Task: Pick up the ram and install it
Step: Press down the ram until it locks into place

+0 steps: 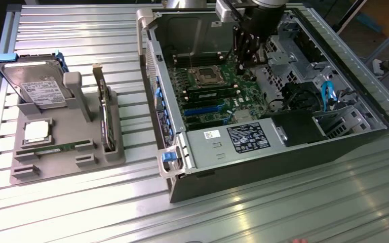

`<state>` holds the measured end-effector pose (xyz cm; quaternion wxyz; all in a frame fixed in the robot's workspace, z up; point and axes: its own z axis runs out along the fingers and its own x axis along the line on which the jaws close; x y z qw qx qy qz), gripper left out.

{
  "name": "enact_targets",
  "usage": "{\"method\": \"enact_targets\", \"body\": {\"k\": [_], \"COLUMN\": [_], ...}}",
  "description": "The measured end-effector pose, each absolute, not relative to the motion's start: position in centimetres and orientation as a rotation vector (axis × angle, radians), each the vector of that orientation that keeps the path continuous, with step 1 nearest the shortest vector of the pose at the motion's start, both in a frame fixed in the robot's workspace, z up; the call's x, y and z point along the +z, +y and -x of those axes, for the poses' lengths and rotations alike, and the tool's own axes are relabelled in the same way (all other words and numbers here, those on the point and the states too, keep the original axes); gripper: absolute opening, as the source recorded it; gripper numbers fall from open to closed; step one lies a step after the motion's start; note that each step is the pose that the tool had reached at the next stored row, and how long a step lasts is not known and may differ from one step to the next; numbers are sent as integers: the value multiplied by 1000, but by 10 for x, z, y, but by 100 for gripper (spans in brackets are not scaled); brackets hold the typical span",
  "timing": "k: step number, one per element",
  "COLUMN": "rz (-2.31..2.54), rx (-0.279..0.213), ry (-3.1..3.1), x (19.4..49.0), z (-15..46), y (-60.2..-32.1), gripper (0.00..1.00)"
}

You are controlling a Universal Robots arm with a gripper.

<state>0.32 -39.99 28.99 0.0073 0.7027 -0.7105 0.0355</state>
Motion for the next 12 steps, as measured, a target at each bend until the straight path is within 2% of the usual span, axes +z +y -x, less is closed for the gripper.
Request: {"method": "enact_targets", "body": {"k": [12], "rz": [-2198], "rx": [112], "ry": [-2222], "x": [258], "z": [-3], "y": [-400], "gripper": [11]}}
